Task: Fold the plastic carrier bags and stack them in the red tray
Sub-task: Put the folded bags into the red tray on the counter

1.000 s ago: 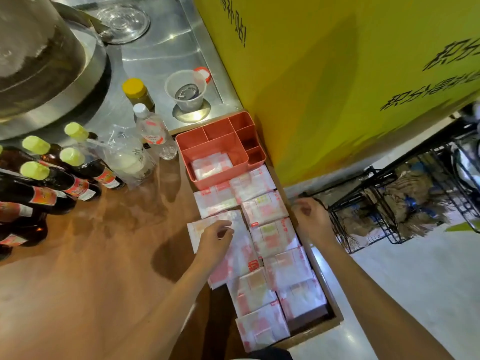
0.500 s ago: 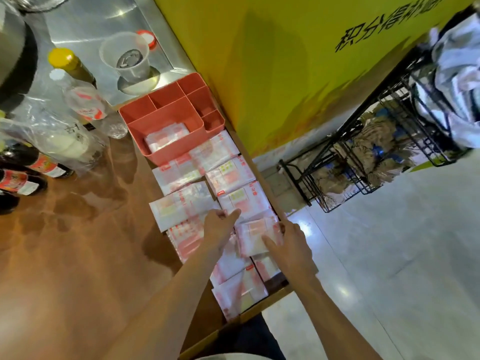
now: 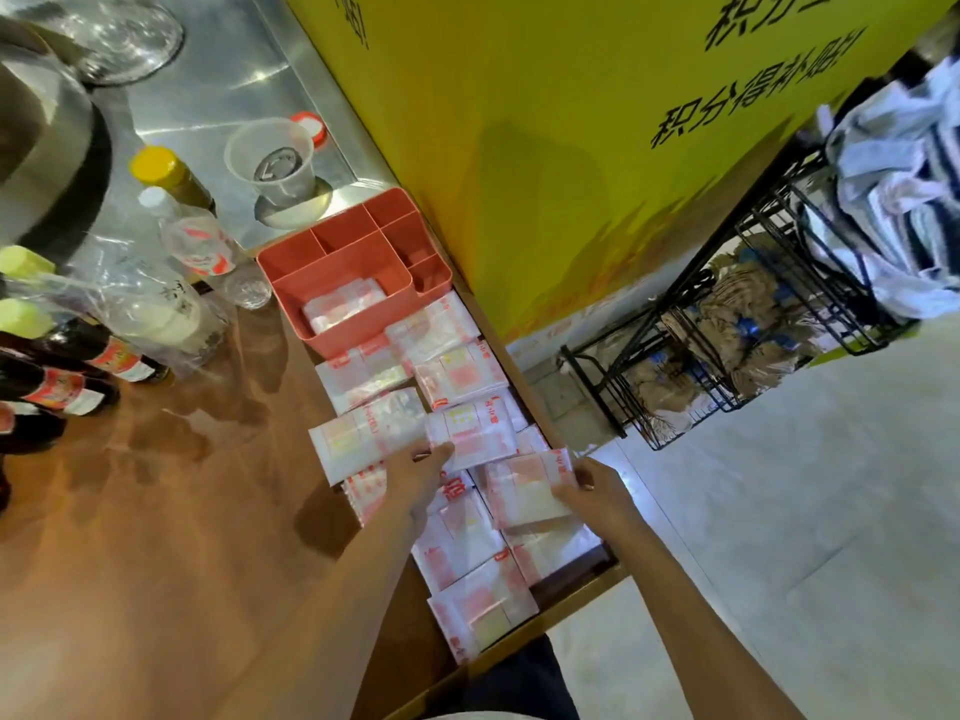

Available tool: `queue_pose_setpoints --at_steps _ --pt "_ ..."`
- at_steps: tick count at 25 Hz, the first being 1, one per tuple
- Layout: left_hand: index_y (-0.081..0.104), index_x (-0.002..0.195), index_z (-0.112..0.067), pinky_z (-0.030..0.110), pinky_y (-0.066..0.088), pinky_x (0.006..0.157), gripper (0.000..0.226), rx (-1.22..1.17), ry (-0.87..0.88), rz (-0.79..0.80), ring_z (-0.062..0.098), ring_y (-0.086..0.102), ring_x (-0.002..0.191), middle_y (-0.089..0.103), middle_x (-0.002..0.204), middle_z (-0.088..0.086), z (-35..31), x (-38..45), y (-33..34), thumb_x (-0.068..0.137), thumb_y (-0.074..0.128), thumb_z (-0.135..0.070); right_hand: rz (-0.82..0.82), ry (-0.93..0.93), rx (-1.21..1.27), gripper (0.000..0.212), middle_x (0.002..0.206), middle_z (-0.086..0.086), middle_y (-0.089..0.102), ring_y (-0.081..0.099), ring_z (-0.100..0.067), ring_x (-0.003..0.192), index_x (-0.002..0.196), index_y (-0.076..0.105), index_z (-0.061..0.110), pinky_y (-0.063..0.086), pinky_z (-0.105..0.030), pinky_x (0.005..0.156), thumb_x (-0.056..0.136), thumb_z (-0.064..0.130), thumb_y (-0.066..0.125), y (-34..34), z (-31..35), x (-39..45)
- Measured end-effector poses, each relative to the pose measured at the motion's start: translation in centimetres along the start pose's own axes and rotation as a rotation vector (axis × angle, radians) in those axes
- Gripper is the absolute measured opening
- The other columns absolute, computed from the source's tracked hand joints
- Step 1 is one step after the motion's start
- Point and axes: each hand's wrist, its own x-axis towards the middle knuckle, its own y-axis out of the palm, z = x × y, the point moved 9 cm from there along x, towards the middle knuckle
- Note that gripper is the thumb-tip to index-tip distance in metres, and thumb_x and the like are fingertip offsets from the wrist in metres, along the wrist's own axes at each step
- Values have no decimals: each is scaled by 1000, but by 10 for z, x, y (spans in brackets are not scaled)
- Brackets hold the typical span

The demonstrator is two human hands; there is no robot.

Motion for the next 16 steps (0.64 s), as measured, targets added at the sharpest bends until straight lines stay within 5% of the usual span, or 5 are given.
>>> queue_pose_setpoints --at_steps 4,8,12,16 --pt "64 108 -4 29 60 76 12 -142 18 109 29 66 102 67 117 17 -13 -13 -20 99 61 -12 111 -42 68 21 107 -9 73 72 -21 95 111 69 8 62 -35 76 90 6 70 -21 24 -4" --pt "65 110 -4 26 59 77 16 -185 83 127 25 69 107 71 116 11 -34 -27 -55 98 63 -14 128 -81 156 22 103 -13 75 72 -30 96 112 69 3 57 -52 91 91 6 71 -33 69 5" --pt "60 113 3 26 59 78 24 -243 154 78 23 70 107 71 119 11 -59 -33 -102 97 64 -16 145 -152 275 15 95 -7 77 75 -17 82 107 71 5 60 -26 66 93 2 67 -12 144 11" --pt "63 114 -2 32 58 90 20 -314 198 56 23 68 112 72 119 10 -85 -36 -141 99 60 -15 150 -237 291 19 105 -13 76 73 -24 90 111 70 5 59 -32 75 92 4 67 28 210 32"
